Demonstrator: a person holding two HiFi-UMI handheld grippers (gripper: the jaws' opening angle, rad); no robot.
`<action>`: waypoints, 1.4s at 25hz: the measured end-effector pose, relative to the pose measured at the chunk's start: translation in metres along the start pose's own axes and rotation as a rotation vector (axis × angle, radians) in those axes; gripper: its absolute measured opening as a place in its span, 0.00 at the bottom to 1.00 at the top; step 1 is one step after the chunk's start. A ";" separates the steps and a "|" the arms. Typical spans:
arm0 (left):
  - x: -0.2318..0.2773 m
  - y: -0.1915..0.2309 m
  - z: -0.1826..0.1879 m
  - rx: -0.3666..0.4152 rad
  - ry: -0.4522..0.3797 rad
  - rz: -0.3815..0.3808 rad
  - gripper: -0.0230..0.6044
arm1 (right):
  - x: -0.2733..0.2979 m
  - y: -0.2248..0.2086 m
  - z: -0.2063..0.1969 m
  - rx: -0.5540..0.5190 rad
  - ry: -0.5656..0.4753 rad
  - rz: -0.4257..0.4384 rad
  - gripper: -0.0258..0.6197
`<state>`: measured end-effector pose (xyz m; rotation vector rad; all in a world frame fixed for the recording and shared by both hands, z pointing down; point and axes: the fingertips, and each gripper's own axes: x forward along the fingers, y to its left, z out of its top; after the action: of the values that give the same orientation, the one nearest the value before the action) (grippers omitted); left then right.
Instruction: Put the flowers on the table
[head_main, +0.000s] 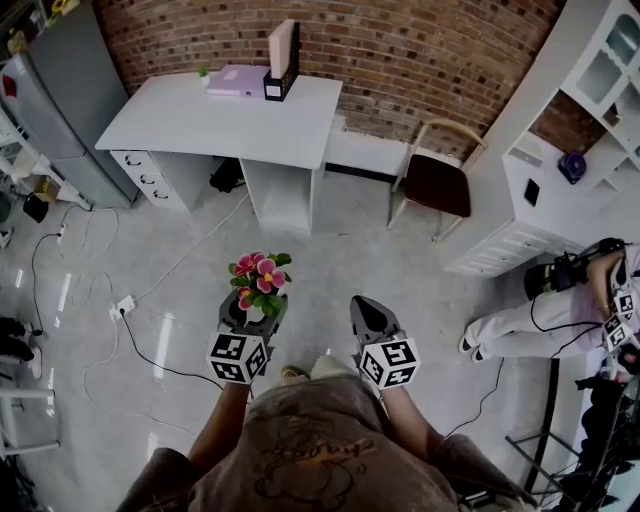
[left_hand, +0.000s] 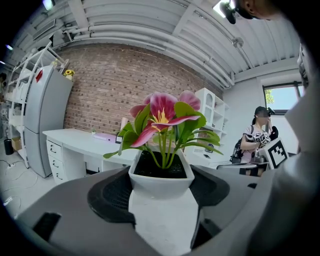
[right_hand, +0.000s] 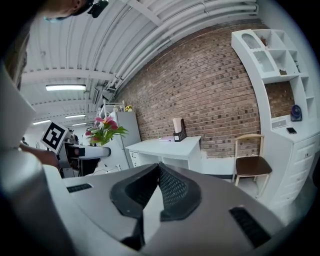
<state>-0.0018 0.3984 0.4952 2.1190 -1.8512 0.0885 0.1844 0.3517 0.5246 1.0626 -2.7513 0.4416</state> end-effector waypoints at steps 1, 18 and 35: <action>-0.001 0.001 -0.001 0.005 0.000 -0.006 0.61 | 0.001 0.002 -0.001 0.000 -0.005 -0.001 0.04; 0.053 0.037 0.005 -0.005 0.010 -0.022 0.61 | 0.060 -0.021 -0.005 0.031 0.013 -0.011 0.04; 0.197 0.096 0.060 -0.023 0.008 -0.005 0.61 | 0.202 -0.101 0.055 0.010 0.044 0.027 0.04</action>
<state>-0.0741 0.1835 0.5088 2.1048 -1.8341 0.0738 0.1025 0.1353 0.5453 1.0071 -2.7308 0.4772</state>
